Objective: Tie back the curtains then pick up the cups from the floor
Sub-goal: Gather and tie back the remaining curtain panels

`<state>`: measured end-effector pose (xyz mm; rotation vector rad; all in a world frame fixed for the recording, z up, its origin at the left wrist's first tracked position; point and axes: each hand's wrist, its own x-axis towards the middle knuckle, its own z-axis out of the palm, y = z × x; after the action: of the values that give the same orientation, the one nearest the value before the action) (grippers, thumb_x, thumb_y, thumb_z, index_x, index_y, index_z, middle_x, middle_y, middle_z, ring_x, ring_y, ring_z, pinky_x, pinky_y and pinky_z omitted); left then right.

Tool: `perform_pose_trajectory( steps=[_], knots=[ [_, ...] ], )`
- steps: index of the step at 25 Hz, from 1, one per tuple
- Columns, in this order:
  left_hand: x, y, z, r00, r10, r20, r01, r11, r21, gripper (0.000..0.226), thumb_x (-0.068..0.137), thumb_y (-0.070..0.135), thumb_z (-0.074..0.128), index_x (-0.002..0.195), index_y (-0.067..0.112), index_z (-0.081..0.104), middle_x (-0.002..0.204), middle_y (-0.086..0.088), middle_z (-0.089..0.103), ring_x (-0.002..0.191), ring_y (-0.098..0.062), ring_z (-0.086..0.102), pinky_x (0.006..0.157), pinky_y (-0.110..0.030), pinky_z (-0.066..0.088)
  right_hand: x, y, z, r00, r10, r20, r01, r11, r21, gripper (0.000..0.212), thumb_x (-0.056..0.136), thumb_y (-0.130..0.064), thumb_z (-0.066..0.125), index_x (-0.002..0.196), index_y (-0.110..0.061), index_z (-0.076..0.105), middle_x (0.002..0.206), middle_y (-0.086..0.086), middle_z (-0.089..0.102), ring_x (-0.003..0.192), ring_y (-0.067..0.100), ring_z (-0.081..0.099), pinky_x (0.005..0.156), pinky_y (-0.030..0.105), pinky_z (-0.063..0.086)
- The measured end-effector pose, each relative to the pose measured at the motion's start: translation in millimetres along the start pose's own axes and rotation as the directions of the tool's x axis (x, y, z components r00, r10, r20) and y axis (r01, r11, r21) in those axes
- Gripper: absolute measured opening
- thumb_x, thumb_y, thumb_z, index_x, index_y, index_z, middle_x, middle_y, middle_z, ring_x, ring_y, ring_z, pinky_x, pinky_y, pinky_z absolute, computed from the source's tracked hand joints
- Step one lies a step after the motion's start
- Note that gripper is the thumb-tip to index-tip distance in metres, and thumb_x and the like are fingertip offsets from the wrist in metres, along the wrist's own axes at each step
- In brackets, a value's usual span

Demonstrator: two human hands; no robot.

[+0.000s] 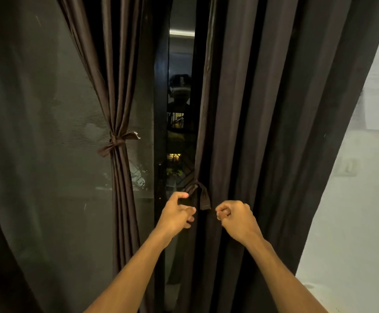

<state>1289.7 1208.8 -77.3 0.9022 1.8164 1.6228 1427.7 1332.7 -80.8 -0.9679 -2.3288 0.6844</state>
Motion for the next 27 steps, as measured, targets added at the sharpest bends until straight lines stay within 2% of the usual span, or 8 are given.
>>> perform_pose_trajectory(
  steps=[7,10,13,17,20,23,25,27],
  knots=[
    [44.8,2.3,22.4,0.998,-0.047,0.038,0.041,0.987,0.156,0.087,0.088,0.034,0.066,0.151,0.036,0.005,0.113,-0.003,0.064,0.11,-0.021,0.058,0.105,-0.045,0.043,22.0,13.3,-6.3,0.99,0.049,-0.132,-0.037,0.995,0.088,0.039,0.094,-0.023,0.063,0.132,-0.023,0.056,0.107,-0.013,0.068,0.09,0.006,0.067,0.084,0.036,0.058],
    [71.0,8.6,32.4,0.997,-0.068,0.027,0.06,0.969,0.241,0.099,0.086,0.046,0.065,0.151,0.035,-0.009,0.146,-0.007,0.045,0.132,-0.028,0.044,0.111,-0.043,0.035,35.9,17.2,-5.3,0.992,0.078,-0.102,-0.067,0.992,0.104,0.063,0.092,-0.03,0.065,0.148,-0.021,0.037,0.134,-0.004,0.057,0.107,0.013,0.063,0.094,0.039,0.054],
    [98.2,14.0,38.6,1.0,-0.013,-0.013,0.017,0.953,0.301,0.091,0.086,0.049,0.062,0.152,0.031,0.001,0.151,-0.004,0.038,0.137,-0.027,0.037,0.11,-0.046,0.034,56.7,19.9,-5.0,0.994,0.093,-0.059,-0.084,0.987,0.137,0.082,0.092,-0.036,0.066,0.156,-0.019,0.019,0.148,0.005,0.046,0.128,0.021,0.052,0.102,0.039,0.049],
    [118.0,14.7,46.3,0.993,0.102,-0.065,-0.072,0.93,0.36,0.064,0.089,0.04,0.061,0.145,0.025,0.034,0.137,-0.001,0.053,0.125,-0.022,0.05,0.103,-0.043,0.044,74.2,18.3,6.7,0.987,0.138,-0.078,-0.125,0.98,0.152,0.083,0.093,-0.044,0.062,0.156,-0.016,0.016,0.145,0.01,0.049,0.128,0.025,0.054,0.099,0.036,0.05],
    [121.9,12.8,55.4,0.989,0.123,-0.079,-0.088,0.933,0.35,0.059,0.087,0.035,0.065,0.141,0.026,0.042,0.133,-0.002,0.055,0.123,-0.021,0.051,0.101,-0.04,0.046,86.6,23.0,13.3,0.98,0.172,-0.104,-0.156,0.977,0.145,0.065,0.095,-0.042,0.057,0.149,-0.015,0.033,0.127,0.009,0.062,0.111,0.024,0.063,0.093,0.038,0.055],
    [122.3,12.7,64.7,0.98,0.165,-0.111,-0.114,0.922,0.371,0.051,0.089,0.029,0.063,0.138,0.027,0.047,0.129,-0.001,0.057,0.116,-0.019,0.055,0.095,-0.036,0.049,91.1,22.0,18.5,0.981,0.14,-0.131,-0.123,0.984,0.125,0.038,0.102,-0.023,0.046,0.137,-0.009,0.046,0.107,0.006,0.066,0.093,0.022,0.068,0.084,0.039,0.058],
    [119.5,16.7,73.1,0.967,0.212,-0.138,-0.137,0.897,0.42,0.044,0.092,0.026,0.058,0.135,0.029,0.049,0.123,0.0,0.06,0.11,-0.018,0.058,0.091,-0.036,0.051,89.6,20.3,22.0,0.988,0.073,-0.133,-0.064,0.995,0.073,0.032,0.102,-0.012,0.041,0.134,-0.008,0.047,0.1,0.005,0.066,0.088,0.021,0.069,0.081,0.037,0.058],
    [113.9,20.2,84.4,0.952,0.261,-0.161,-0.156,0.865,0.477,0.038,0.094,0.025,0.053,0.131,0.032,0.052,0.119,0.003,0.064,0.106,-0.018,0.062,0.088,-0.037,0.053,89.6,21.2,25.3,0.993,-0.003,-0.122,0.009,0.999,0.047,0.035,0.102,-0.015,0.039,0.136,-0.013,0.045,0.105,0.007,0.069,0.092,0.02,0.069,0.083,0.039,0.058]
  ],
)
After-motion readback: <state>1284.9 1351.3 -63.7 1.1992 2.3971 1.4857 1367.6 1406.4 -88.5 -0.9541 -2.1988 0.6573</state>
